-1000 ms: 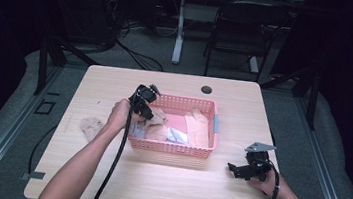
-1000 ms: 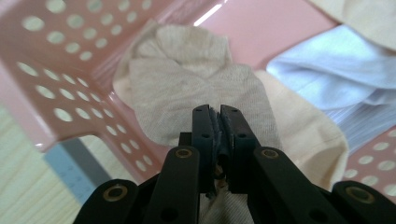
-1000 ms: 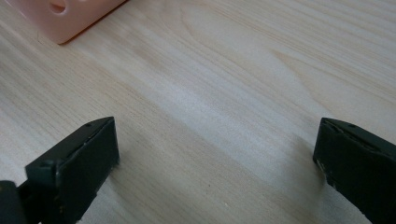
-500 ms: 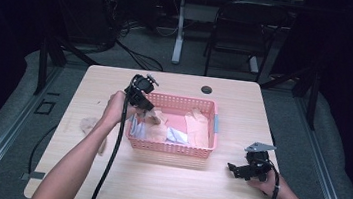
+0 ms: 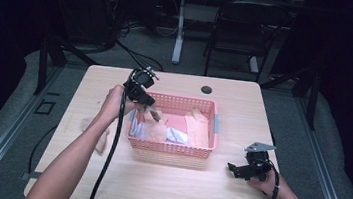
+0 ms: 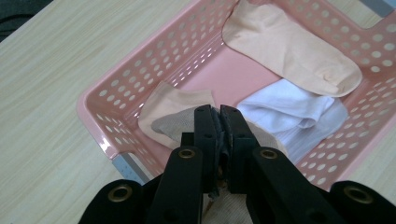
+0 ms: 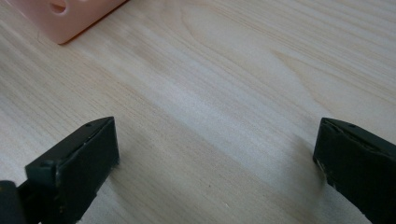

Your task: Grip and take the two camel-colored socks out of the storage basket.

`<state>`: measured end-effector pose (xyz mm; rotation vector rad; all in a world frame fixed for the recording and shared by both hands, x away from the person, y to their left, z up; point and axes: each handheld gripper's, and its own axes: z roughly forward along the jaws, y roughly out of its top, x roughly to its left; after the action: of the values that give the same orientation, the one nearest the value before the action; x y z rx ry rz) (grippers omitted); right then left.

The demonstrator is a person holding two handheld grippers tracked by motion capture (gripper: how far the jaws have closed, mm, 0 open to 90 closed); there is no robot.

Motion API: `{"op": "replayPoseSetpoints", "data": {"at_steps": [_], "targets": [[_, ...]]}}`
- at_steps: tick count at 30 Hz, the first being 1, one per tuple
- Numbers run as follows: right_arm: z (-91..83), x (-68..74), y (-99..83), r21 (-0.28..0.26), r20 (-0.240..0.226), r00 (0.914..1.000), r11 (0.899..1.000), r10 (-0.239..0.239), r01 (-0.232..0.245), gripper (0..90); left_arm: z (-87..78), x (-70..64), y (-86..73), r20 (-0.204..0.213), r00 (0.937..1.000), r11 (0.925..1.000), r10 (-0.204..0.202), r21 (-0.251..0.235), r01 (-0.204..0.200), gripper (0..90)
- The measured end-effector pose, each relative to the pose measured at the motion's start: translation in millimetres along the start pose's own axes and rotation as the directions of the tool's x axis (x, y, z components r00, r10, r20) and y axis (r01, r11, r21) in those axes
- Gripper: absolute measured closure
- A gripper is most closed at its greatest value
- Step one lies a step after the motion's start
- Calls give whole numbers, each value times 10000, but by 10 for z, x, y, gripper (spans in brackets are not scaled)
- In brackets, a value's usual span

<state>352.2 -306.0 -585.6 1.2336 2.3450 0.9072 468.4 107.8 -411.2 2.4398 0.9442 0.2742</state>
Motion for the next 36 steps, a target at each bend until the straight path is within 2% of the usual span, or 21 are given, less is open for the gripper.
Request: {"op": "replayPoseSetpoints", "data": {"at_steps": [9, 18, 19, 26, 30, 36], "targets": [[2, 2, -1, -27, 3, 10000, 10000, 24, -24, 0, -202, 32, 56, 179, 9998, 9993, -35, -360, 42, 861], [0, 1, 0, -6, 1, 10000, 10000, 7, -7, 0, -560, 97, 55, 103, 9999, 9961, -68, -879, 77, 860], [0, 0, 0, 3, -2, 10000, 10000, -2, 2, 0, -603, 115, 39, 175, 9998, 9952, -114, -974, 131, 860], [0, 0, 0, 4, -2, 10000, 10000, -1, 1, 0, -855, 272, -161, -64, 9988, 9919, -483, -1181, 472, 860], [0, 2, 2, 20, -15, 10000, 10000, 21, -21, 0, -1008, 359, -309, -306, 9963, 9872, -805, -1406, 755, 859], [9, 3, 2, -76, -68, 10000, 10000, 30, -30, 0, -1159, 500, -566, -554, 9906, 9823, -1249, -1473, 1156, 859]]}}
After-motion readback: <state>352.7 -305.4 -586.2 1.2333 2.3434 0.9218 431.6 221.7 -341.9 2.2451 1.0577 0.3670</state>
